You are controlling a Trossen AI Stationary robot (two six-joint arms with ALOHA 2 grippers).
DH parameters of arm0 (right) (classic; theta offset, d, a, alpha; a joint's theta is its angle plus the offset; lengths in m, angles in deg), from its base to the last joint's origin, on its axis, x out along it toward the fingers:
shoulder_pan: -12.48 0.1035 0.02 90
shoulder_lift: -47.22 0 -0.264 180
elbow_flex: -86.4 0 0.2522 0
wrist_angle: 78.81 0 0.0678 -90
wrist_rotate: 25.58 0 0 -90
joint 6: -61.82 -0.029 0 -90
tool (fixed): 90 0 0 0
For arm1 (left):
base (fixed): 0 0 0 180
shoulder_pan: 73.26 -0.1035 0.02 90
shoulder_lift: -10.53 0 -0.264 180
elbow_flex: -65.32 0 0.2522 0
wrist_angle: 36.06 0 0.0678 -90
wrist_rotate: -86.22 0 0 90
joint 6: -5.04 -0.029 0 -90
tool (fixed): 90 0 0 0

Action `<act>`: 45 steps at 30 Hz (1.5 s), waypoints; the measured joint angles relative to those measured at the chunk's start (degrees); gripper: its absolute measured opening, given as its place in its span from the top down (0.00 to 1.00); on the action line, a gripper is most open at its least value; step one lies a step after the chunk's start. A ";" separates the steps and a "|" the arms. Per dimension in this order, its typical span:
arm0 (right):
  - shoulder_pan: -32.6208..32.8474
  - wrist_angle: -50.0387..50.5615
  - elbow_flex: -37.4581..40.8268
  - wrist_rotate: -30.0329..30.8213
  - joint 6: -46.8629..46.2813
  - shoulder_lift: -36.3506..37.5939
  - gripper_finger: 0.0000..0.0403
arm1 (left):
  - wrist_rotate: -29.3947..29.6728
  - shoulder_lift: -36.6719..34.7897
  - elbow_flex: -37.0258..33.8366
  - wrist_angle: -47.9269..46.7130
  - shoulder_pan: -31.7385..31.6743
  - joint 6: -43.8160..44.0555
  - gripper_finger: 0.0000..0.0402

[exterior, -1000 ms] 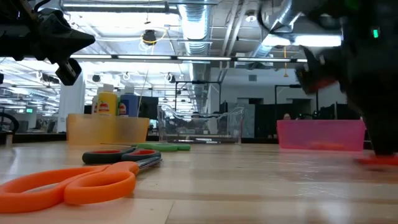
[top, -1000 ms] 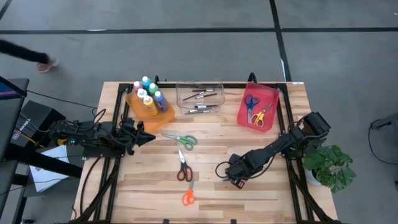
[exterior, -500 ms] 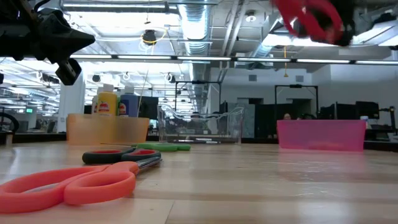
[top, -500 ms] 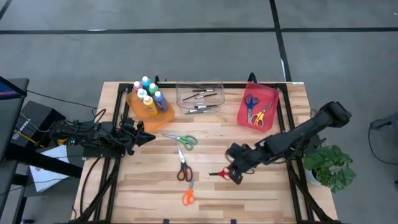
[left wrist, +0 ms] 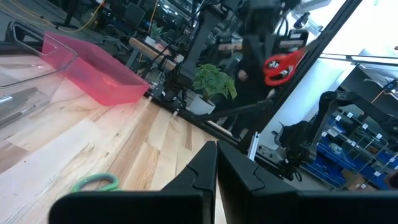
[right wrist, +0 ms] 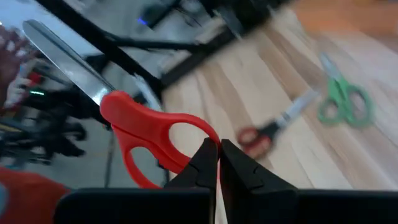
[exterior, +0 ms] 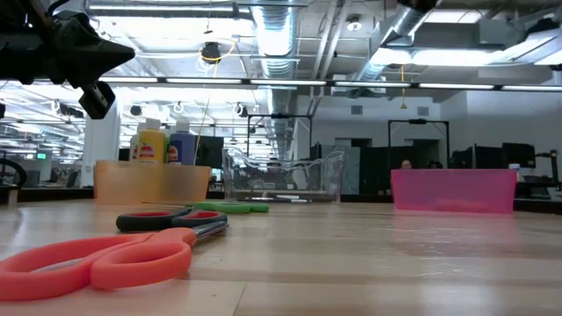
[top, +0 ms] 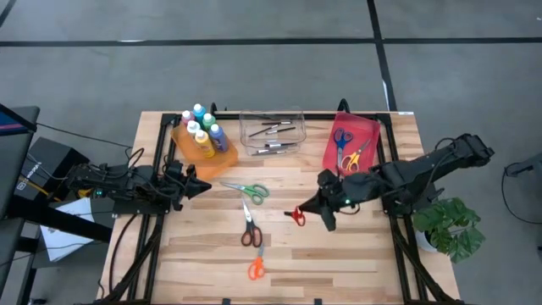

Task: Pick & Place Paint Supplies
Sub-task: Put the red scissor into the red bin

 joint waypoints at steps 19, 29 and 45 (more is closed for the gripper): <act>-12.07 -8.94 -0.08 -6.37 8.25 5.90 1.00 | -0.01 0.00 0.00 0.04 0.00 -0.01 0.99; -18.51 -8.19 -0.08 -6.07 6.71 5.57 1.00 | -0.02 0.04 0.00 0.04 0.00 -0.01 0.99; -34.22 9.35 -0.08 -2.64 -3.44 5.57 1.00 | -0.02 0.07 0.00 0.07 0.00 -0.01 0.99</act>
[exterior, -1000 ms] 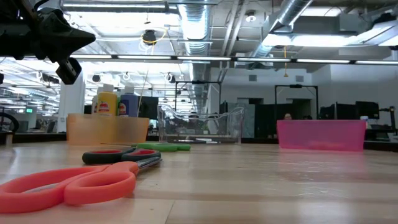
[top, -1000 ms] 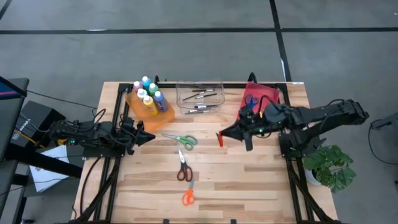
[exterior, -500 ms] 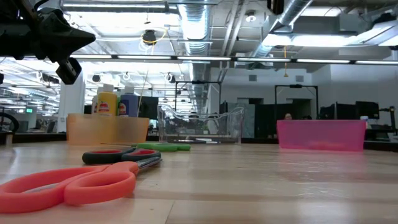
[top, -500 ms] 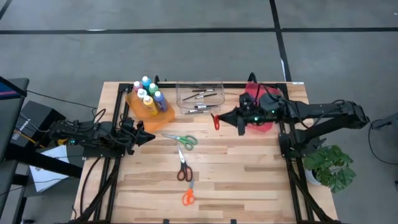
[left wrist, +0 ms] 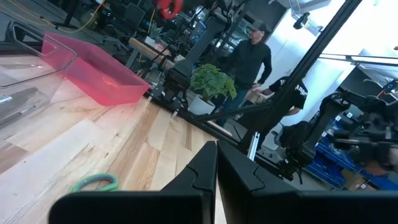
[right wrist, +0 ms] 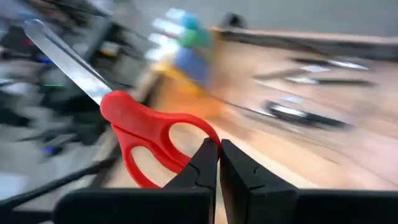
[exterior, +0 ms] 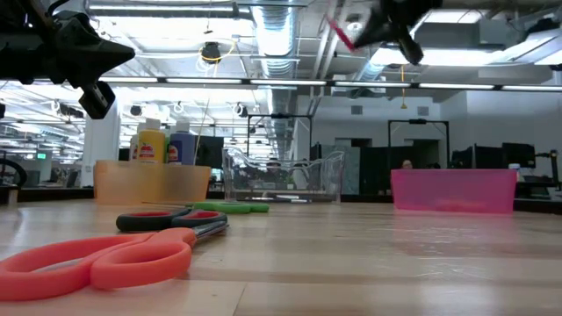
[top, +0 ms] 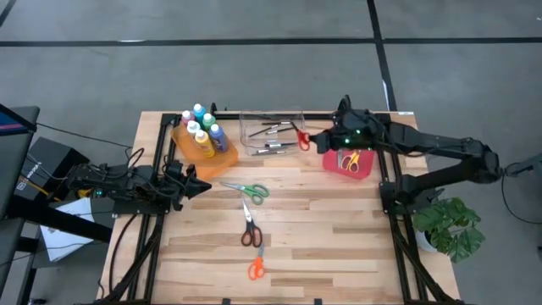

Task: Pick & Place Paint Supplies
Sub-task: Put the red scissor into the red bin

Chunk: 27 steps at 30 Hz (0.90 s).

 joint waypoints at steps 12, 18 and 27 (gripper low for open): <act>-7.67 34.53 0.00 7.00 -4.35 0.00 1.00 | 0.00 0.00 0.00 0.00 0.00 0.01 0.99; -13.78 41.39 3.64 9.02 -9.48 0.02 1.00 | -0.01 0.00 0.00 0.00 0.00 -0.01 0.99; -20.06 33.86 15.01 8.78 -8.30 -0.22 1.00 | -0.02 0.00 0.00 0.00 0.00 0.00 0.99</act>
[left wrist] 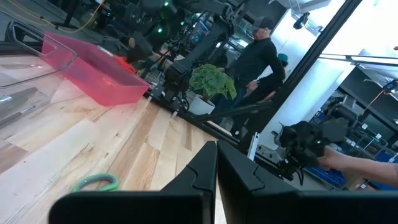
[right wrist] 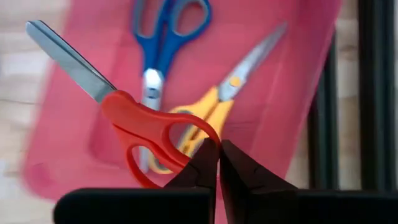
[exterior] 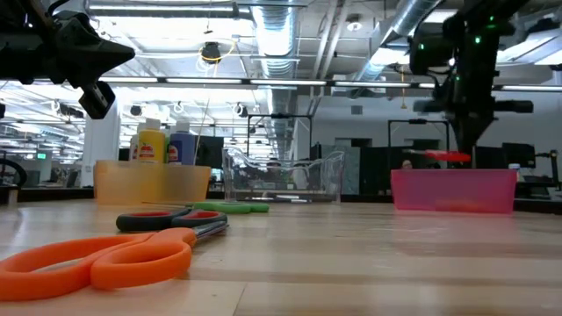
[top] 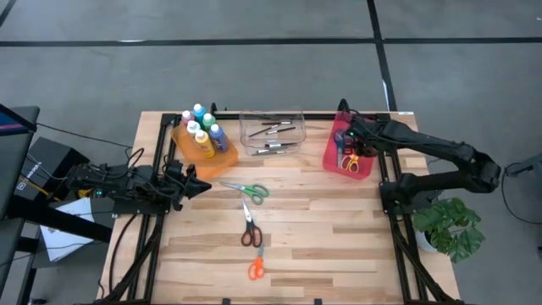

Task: Pick & Place Paint Supplies
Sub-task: Put the red scissor into the red bin

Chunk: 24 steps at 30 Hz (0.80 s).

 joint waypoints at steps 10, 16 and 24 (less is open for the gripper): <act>-2.55 -2.06 2.72 -0.08 3.93 -9.74 1.00 | 0.00 0.00 0.00 0.00 0.00 0.01 0.99; -1.74 -4.05 2.71 -0.49 4.45 -16.97 1.00 | 0.00 0.00 0.00 0.00 0.00 0.00 0.99; -1.69 -4.10 2.69 -0.39 5.52 -20.27 0.94 | 0.00 0.00 0.00 0.00 0.00 0.00 0.99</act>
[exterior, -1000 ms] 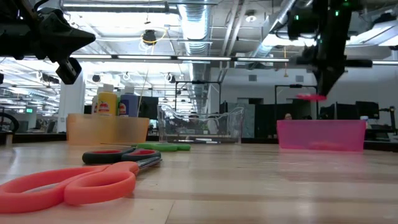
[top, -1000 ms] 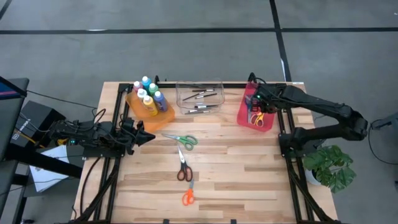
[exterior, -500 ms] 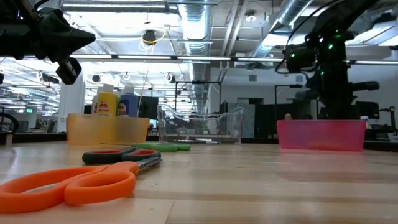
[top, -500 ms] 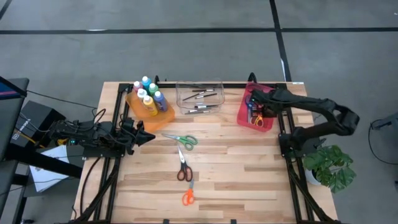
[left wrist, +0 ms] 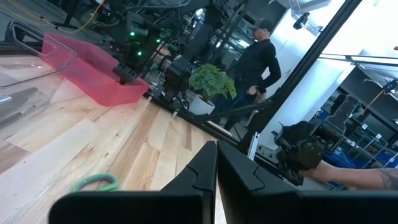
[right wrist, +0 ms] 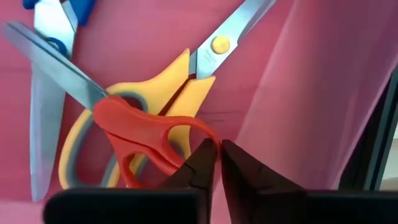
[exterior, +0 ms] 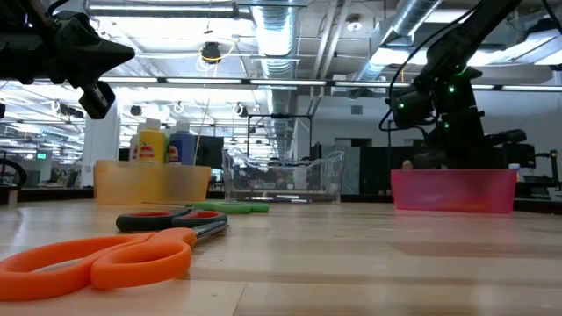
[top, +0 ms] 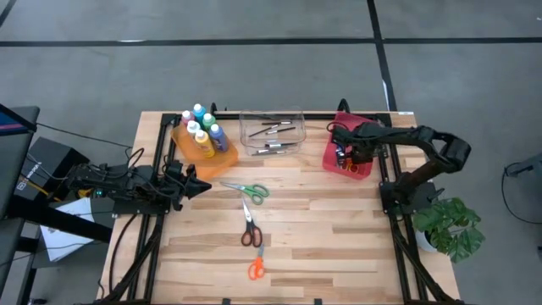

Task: Pick & Place Paint Supplies
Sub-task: Put the red scissor into the red bin, then put the green scissor into the red bin

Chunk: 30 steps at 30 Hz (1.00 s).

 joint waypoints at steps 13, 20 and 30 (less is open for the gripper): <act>0.29 4.11 -8.65 -0.17 7.99 6.97 0.60 | 0.02 0.00 0.00 0.02 0.00 -0.01 0.99; 9.87 2.32 -24.38 -3.73 9.84 9.19 0.53 | 0.00 0.00 0.00 0.02 0.00 0.00 0.99; 30.55 -0.59 -46.74 -1.06 14.53 -12.58 0.61 | 0.00 0.04 0.00 0.02 0.00 0.02 0.99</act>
